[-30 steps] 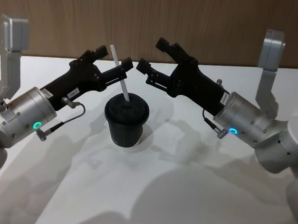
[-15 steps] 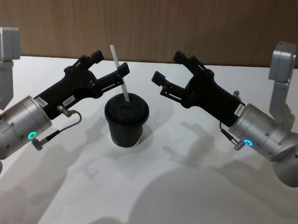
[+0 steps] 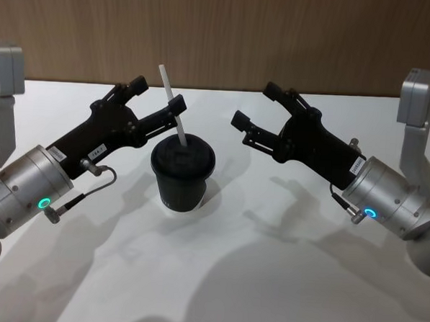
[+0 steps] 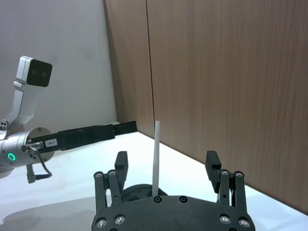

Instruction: Pick up the straw with one hand, pass it to the other hand, and insert it into the cup.

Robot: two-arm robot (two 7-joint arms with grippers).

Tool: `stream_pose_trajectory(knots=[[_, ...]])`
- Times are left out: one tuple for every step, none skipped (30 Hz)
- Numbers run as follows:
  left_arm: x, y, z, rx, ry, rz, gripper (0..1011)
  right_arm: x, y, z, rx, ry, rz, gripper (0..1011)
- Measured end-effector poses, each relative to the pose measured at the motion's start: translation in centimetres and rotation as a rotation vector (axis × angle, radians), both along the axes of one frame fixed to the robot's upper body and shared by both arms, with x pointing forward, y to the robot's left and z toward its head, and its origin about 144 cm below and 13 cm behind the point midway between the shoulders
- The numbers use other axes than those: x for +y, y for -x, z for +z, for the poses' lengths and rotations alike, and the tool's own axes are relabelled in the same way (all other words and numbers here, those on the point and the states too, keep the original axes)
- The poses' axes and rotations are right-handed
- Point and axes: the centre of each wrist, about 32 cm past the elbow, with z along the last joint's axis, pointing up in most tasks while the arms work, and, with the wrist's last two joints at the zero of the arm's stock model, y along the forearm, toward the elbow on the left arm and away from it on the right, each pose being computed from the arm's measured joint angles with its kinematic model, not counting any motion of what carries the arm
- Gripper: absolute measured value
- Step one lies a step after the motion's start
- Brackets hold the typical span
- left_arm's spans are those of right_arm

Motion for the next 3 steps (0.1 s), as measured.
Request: stream_pose_trajectory(knots=[[0.0,0.02,-0.01,0.0,0.0,0.0,1003,-0.03,0.03,0.0,0.0,0.001,-0.002,1001],[0.0,0.05,-0.02,-0.001,0.0,0.001,1003,-0.1,0.09,-0.01,0.001,0.002,-0.004,1001],[0.0,0.1,-0.03,-0.001,0.001,0.001,1003,-0.12,0.11,-0.01,0.001,0.003,-0.005,1001]])
